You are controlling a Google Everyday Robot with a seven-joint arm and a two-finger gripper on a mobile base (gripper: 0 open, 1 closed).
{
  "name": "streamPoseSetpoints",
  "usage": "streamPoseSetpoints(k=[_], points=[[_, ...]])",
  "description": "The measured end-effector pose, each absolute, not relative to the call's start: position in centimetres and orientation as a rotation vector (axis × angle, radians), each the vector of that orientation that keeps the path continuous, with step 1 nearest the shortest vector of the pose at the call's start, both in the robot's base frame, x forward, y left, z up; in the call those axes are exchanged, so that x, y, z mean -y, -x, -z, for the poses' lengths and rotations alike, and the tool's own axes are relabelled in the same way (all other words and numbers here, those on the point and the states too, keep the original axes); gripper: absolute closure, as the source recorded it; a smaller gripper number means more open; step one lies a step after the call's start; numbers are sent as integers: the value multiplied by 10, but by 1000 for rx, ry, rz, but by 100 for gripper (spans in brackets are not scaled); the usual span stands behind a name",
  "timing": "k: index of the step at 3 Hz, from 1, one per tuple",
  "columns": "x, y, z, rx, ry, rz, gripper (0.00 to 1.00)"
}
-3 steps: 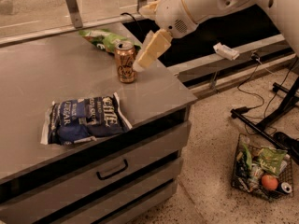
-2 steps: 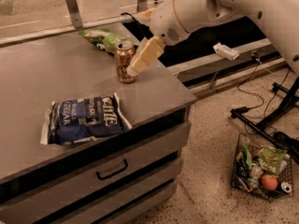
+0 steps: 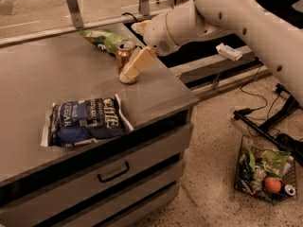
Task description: Knock orange can over
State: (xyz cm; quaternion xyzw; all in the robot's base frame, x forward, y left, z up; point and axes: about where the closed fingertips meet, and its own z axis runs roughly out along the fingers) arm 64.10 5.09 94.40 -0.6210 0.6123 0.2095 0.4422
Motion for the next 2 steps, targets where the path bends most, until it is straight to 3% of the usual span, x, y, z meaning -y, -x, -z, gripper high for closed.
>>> streamPoseSetpoints(k=[2], points=[[-49, -666, -933, -1532, 1498, -652, 0]])
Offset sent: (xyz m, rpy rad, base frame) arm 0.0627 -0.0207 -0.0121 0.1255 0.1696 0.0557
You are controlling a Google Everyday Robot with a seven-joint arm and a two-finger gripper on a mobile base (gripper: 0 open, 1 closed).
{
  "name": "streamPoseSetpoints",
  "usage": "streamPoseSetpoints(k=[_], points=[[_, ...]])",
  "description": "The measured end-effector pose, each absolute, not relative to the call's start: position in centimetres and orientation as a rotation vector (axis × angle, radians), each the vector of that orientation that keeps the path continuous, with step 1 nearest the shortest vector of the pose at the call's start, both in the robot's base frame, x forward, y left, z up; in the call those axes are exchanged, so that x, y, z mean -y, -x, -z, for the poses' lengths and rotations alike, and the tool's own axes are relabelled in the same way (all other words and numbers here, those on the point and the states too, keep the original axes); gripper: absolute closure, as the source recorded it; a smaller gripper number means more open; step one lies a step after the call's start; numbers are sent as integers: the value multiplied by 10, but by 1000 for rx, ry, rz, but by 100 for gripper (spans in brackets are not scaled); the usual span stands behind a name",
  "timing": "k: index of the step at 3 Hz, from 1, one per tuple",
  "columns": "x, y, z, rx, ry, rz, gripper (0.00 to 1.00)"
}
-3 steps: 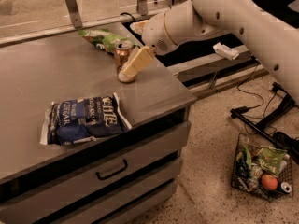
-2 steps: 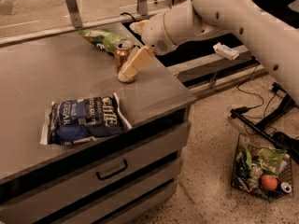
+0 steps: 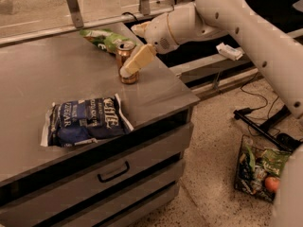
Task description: Knock orange can over
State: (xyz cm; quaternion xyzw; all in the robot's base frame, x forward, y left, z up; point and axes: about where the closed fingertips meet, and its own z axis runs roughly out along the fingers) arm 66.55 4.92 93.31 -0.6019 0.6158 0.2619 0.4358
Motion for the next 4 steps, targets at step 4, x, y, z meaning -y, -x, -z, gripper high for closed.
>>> streamPoseSetpoints(k=[4], points=[[-58, -696, -905, -1482, 1485, -750, 0]])
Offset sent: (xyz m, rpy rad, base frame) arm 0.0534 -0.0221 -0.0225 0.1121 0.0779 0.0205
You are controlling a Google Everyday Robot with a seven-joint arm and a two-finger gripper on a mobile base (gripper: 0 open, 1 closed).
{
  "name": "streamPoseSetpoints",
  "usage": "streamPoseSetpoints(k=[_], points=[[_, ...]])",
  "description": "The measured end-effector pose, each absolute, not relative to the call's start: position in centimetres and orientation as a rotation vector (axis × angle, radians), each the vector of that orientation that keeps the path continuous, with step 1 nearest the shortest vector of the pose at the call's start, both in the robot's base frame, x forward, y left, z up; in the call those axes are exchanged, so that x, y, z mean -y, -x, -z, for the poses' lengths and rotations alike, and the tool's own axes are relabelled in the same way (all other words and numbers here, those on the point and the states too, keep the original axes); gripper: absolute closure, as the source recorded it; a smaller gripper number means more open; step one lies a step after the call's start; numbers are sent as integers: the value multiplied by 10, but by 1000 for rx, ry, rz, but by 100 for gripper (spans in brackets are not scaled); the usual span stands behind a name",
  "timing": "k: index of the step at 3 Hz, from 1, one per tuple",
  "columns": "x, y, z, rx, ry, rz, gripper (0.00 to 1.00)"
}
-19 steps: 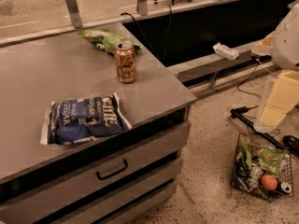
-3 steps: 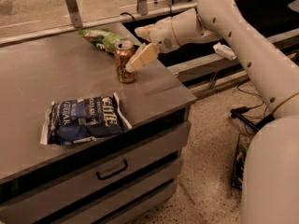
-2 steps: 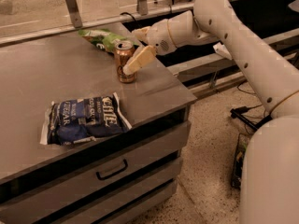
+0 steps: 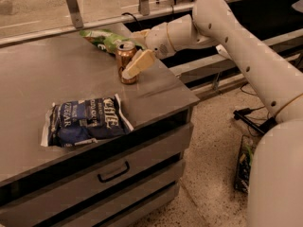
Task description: Knock orange can over
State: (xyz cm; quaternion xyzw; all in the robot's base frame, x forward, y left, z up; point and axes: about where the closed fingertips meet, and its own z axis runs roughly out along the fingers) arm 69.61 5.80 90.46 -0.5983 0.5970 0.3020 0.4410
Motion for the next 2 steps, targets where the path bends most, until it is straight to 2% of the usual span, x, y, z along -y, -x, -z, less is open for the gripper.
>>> streamPoseSetpoints(k=[1, 2], points=[[-56, -696, -903, -1470, 1463, -747, 0], [-54, -696, -901, -1461, 1437, -747, 18]])
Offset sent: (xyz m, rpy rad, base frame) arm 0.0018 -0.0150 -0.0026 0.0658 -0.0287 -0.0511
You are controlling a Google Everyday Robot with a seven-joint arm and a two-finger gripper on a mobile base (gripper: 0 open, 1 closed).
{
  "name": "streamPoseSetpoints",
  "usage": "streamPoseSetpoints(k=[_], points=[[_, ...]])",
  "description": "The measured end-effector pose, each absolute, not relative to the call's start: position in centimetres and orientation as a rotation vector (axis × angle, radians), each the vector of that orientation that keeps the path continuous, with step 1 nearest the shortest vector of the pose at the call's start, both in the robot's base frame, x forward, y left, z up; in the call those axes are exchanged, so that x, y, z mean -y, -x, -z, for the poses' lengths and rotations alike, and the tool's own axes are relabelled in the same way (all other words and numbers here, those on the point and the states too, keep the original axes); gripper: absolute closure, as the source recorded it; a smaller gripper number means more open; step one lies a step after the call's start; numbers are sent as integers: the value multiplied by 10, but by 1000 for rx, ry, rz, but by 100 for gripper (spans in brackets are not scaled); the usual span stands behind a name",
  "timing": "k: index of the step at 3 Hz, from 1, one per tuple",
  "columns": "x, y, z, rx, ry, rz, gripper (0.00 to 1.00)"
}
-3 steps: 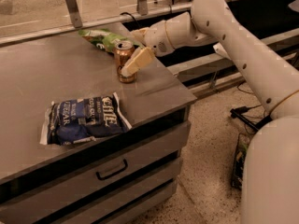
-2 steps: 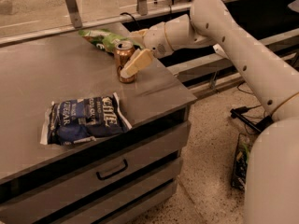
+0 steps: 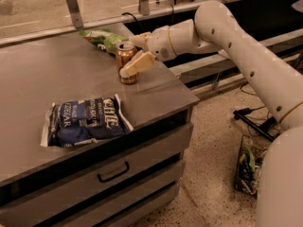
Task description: Knock orange can over
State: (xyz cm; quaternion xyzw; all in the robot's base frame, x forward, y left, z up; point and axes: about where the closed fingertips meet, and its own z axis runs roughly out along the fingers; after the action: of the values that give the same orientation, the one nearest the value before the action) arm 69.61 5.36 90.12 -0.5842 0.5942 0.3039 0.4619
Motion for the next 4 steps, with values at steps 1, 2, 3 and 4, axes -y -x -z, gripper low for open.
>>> streamPoseSetpoints(k=[1, 2, 3, 4], points=[[-51, -696, -900, -1455, 1415, -747, 41], [-48, -698, -904, -1439, 1411, -740, 64], [-47, -699, -907, -1429, 1408, -738, 77], [-48, -700, -915, -1439, 1452, -713, 85]])
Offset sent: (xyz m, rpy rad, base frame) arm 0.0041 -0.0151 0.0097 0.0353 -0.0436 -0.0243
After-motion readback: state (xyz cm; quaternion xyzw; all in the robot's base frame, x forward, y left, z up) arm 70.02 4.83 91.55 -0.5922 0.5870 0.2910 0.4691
